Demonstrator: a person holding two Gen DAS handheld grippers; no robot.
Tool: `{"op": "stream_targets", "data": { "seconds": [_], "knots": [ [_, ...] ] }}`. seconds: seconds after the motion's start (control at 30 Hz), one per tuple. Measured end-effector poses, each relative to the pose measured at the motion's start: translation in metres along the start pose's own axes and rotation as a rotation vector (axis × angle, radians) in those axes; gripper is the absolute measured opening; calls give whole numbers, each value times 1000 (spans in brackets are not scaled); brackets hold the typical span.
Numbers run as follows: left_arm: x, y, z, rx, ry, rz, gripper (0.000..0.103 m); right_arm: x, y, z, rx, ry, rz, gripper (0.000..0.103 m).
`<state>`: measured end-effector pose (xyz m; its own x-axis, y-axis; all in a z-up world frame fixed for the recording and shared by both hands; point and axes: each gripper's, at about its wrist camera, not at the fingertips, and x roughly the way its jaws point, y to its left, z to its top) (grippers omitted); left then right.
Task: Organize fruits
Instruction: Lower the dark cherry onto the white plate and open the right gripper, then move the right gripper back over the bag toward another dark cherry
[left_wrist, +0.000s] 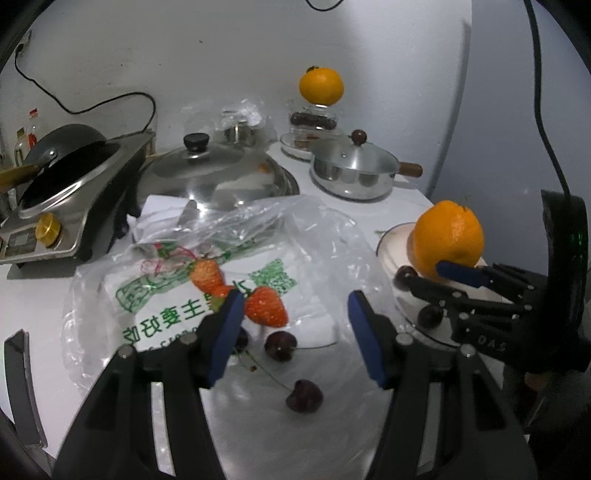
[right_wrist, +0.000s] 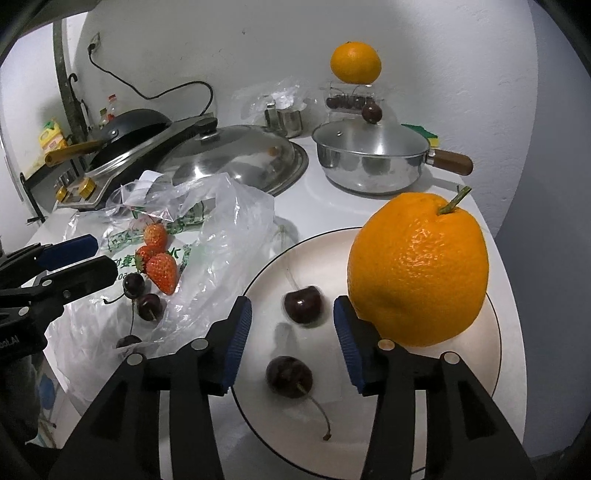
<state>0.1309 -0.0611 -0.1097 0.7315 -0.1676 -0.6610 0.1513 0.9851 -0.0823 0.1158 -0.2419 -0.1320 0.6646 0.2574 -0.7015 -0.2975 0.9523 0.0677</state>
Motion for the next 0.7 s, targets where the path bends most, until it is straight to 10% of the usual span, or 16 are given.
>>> {"op": "stream_targets", "data": {
  "seconds": [0.7],
  "knots": [
    [-47, 16, -15, -12, -54, 14, 60, -38, 36, -1, -41, -55, -10, 50]
  ]
}}
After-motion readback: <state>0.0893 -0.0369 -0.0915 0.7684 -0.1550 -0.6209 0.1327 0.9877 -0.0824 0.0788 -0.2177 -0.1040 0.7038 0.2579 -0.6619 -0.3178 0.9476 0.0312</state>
